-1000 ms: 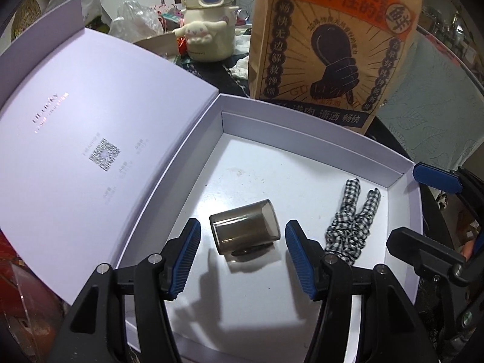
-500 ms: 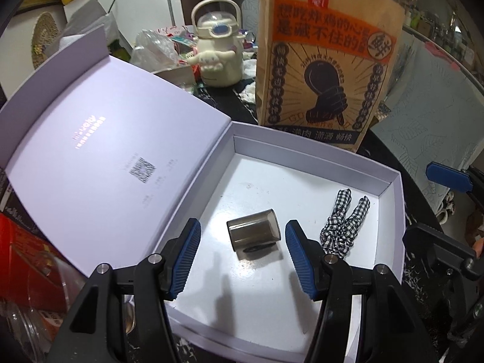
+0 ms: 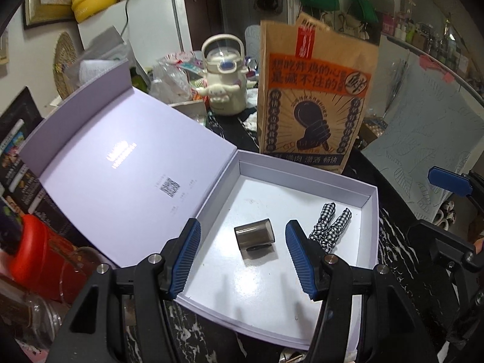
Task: Organize rigid objects
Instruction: 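Withdraw both open tools up out of the lavender box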
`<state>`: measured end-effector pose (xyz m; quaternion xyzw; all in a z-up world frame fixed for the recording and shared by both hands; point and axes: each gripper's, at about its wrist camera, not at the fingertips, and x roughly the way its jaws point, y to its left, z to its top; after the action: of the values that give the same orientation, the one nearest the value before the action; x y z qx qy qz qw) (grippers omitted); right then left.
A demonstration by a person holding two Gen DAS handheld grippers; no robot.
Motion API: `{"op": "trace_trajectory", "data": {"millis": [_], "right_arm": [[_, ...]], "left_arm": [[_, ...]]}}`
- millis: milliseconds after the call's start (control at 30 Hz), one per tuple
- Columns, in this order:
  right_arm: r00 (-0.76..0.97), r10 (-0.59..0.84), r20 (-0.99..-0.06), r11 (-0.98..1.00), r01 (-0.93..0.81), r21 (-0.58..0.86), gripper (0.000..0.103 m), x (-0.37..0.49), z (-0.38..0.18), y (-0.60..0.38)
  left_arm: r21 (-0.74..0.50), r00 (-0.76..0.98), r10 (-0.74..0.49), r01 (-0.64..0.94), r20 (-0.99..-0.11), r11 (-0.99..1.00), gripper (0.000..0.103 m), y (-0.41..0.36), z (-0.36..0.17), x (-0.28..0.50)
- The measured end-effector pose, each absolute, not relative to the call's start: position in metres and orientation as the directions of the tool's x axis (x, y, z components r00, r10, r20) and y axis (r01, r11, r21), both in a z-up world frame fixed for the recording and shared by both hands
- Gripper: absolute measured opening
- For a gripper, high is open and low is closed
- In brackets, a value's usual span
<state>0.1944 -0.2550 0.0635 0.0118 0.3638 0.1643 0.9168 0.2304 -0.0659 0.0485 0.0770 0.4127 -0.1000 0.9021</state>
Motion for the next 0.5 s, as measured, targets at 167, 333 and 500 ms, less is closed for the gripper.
{"op": "trace_trajectory", "data": {"millis": [167,333,500], "right_arm": [[0.712,0.302,-0.634,0.949,-0.288,0.13,0.1,0.177,0.077,-0.256],[0.728,0.299,-0.617,0.95,-0.29,0.118,0.1,0.161,0.087,-0.256],[0.74,0.297,-0.604,0.95,-0.294,0.107,0.101,0.145,0.095,-0.252]], "left_arm": [[0.06,0.671,-0.12,0.24,-0.732,0.969,0.075,-0.062,0.063,0.213],[0.064,0.709,-0.117,0.223,-0.695,0.973,0.081,-0.056,0.077,0.194],[0.062,0.719,-0.121,0.222,-0.684,0.973,0.091,-0.052,0.085,0.178]]}}
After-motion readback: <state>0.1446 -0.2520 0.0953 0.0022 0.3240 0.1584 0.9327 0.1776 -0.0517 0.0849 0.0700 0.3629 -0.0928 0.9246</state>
